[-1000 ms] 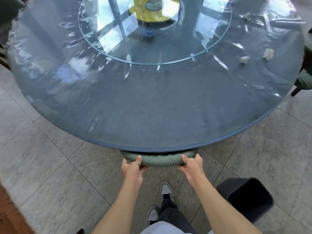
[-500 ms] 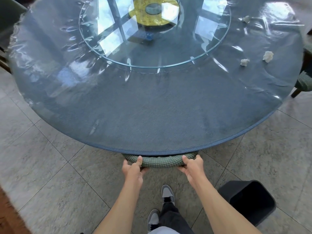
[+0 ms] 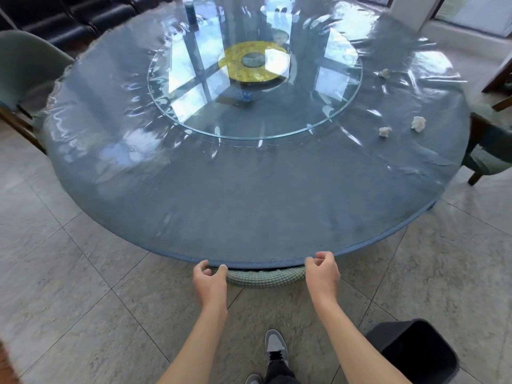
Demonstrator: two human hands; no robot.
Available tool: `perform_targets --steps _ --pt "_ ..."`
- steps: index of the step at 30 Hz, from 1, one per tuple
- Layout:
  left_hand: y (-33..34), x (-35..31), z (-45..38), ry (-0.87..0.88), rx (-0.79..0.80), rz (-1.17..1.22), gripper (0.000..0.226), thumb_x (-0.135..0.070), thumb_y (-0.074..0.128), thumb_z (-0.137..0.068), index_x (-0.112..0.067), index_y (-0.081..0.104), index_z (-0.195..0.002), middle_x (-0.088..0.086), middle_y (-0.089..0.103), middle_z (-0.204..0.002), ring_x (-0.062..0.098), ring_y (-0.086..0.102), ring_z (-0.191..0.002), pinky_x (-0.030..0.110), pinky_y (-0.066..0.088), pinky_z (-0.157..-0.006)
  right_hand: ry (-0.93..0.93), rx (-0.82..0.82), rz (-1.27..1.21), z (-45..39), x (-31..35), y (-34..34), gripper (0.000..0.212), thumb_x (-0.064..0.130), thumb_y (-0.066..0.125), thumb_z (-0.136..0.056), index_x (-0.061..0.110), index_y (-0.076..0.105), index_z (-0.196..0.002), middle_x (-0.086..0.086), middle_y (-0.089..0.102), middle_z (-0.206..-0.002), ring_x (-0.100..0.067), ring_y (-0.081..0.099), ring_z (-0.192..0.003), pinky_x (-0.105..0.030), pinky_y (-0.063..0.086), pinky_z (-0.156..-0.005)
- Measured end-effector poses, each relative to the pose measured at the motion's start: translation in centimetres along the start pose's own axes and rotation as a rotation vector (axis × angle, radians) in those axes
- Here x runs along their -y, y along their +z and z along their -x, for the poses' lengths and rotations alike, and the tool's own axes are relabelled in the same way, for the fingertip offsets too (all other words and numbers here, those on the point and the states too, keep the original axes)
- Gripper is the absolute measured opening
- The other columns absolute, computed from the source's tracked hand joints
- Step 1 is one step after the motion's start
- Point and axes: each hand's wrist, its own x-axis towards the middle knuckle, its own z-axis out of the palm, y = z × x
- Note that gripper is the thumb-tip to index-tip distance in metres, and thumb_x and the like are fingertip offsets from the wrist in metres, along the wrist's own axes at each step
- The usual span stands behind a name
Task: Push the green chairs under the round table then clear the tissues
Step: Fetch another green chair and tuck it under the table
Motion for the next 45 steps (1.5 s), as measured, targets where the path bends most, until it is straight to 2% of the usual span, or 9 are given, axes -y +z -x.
perform_targets --steps 2,6,9,14,18,22,29,35,45 --pt "-0.2 -1.5 0.4 0.109 0.023 -0.060 0.041 -0.019 0.070 -0.087 -0.020 0.053 -0.125 0.008 0.055 -0.122 0.020 0.058 -0.092 0.032 0.043 -0.080 -0.139 0.049 0.053 0.2 1.8 -0.2 0.027 0.020 0.057 -0.092 0.012 0.054 -0.118 -0.007 0.057 -0.118 -0.023 0.054 -0.103 -0.032 0.041 -0.080" --pt "-0.7 -5.6 1.7 0.387 0.066 -0.171 0.040 -0.021 0.068 -0.089 -0.020 0.053 -0.127 0.003 0.049 -0.124 0.022 0.055 -0.104 0.034 0.043 -0.086 -0.399 0.078 0.132 1.0 6.2 -0.6 0.040 0.017 0.058 -0.093 0.007 0.052 -0.131 -0.009 0.055 -0.130 -0.024 0.054 -0.117 -0.031 0.040 -0.092" --pt "-1.4 -9.0 2.8 0.592 0.067 -0.231 0.044 -0.021 0.068 -0.089 -0.020 0.052 -0.130 -0.002 0.046 -0.125 0.019 0.052 -0.110 0.035 0.043 -0.091 -0.567 0.055 0.164 1.6 9.8 -1.3 0.044 0.015 0.060 -0.092 0.006 0.051 -0.134 -0.010 0.056 -0.133 -0.025 0.053 -0.122 -0.029 0.039 -0.097" --pt "-3.2 -14.7 4.6 0.938 -0.012 -0.358 0.050 -0.017 0.073 -0.085 -0.011 0.055 -0.131 0.005 0.054 -0.126 0.022 0.049 -0.118 0.028 0.036 -0.098 -0.857 -0.014 0.154 3.0 16.1 -3.2 0.045 0.007 0.065 -0.086 -0.001 0.054 -0.130 -0.017 0.058 -0.130 -0.032 0.053 -0.124 -0.036 0.038 -0.105" --pt "-4.5 -19.1 6.4 1.091 -0.064 -0.458 0.056 -0.019 0.075 -0.083 -0.009 0.055 -0.135 0.015 0.053 -0.136 0.032 0.049 -0.126 0.037 0.033 -0.107 -0.988 -0.045 0.206 3.8 20.5 -4.5 0.050 0.010 0.063 -0.087 -0.002 0.051 -0.134 -0.019 0.051 -0.141 -0.035 0.045 -0.132 -0.047 0.036 -0.111" --pt "-5.4 -22.8 8.2 1.230 -0.140 -0.559 0.059 -0.027 0.073 -0.083 -0.015 0.052 -0.137 0.014 0.047 -0.144 0.036 0.044 -0.130 0.048 0.038 -0.107 -1.084 -0.089 0.211 4.7 24.0 -5.5 0.052 0.015 0.064 -0.088 0.002 0.051 -0.136 -0.018 0.048 -0.145 -0.035 0.042 -0.135 -0.048 0.035 -0.111" --pt "-6.2 -25.0 9.3 1.268 -0.235 -0.552 0.058 -0.033 0.071 -0.084 -0.022 0.051 -0.138 0.008 0.046 -0.145 0.033 0.042 -0.130 0.048 0.039 -0.104 -1.155 -0.068 0.224 5.0 26.6 -5.8 0.055 0.019 0.065 -0.087 0.005 0.049 -0.138 -0.015 0.046 -0.147 -0.034 0.041 -0.135 -0.048 0.036 -0.110" --pt "-7.0 -23.9 8.4 1.178 -0.256 -0.505 0.059 -0.036 0.069 -0.085 -0.030 0.046 -0.139 0.004 0.043 -0.148 0.029 0.039 -0.131 0.046 0.036 -0.105 -1.192 -0.008 0.214 4.8 27.2 -3.9 0.054 0.017 0.065 -0.086 0.006 0.050 -0.136 -0.014 0.047 -0.146 -0.034 0.043 -0.132 -0.044 0.037 -0.106" --pt "-14.6 -22.1 3.3 0.963 -0.392 -0.504 0.056 -0.039 0.066 -0.086 -0.032 0.045 -0.138 0.001 0.042 -0.146 0.028 0.044 -0.127 0.045 0.040 -0.104 -1.284 0.238 0.218 8.9 29.6 6.4 0.054 0.015 0.065 -0.084 0.004 0.050 -0.135 -0.016 0.048 -0.145 -0.036 0.044 -0.132 -0.047 0.038 -0.107"
